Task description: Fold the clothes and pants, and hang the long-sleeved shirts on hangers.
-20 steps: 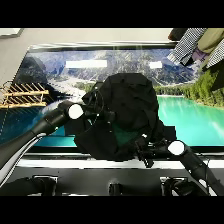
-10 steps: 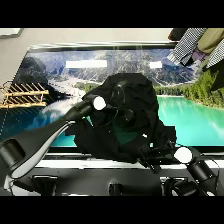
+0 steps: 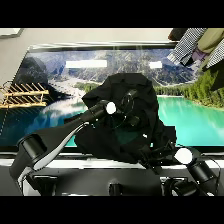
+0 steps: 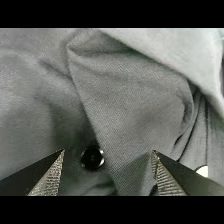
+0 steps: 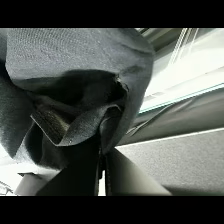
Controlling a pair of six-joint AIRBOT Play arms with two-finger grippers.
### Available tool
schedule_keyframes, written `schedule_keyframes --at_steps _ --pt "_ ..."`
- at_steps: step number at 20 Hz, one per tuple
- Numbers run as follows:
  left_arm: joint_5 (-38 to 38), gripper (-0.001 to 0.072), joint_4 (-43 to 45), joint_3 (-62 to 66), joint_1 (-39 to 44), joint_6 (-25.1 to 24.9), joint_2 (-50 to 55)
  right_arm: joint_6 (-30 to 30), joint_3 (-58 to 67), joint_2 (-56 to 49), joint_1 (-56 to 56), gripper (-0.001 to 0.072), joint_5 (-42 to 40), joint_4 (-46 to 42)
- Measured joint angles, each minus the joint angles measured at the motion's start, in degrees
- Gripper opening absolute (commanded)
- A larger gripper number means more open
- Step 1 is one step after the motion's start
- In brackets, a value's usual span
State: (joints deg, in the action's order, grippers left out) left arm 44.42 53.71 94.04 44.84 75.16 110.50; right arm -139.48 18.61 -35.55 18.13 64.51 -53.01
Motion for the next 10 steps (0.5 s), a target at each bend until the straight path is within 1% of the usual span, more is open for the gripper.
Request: schedule_keyframes --at_steps 2,3,4,5,7,10 --pt "-0.04 0.0596 -1.97 0.22 0.04 -0.04 0.81 0.0 0.0 0.0 0.0 0.0034 0.0 -0.15" --pt "-0.09 0.0445 -3.17 0.26 0.07 -0.07 1.14 0.0 0.0 0.0 0.0 0.0034 0.0 -0.15" --pt "-0.2 0.0036 -4.17 0.31 0.09 -0.11 1.4 -0.02 0.0 0.02 0.0 0.0034 0.0 -0.17" --pt "-0.26 0.0023 -4.96 0.37 0.04 -0.24 1.57 0.0 0.0 0.02 0.0 0.0033 0.0 -0.24" --pt "-0.26 0.0021 -6.03 0.59 -0.55 -0.76 1.62 -0.15 0.13 0.02 0.0 0.0033 0.04 -0.83" --pt "-0.28 0.0019 -6.25 2.14 -3.13 -1.14 0.57 -0.72 2.54 0.02 -0.09 0.0032 2.16 -5.2"
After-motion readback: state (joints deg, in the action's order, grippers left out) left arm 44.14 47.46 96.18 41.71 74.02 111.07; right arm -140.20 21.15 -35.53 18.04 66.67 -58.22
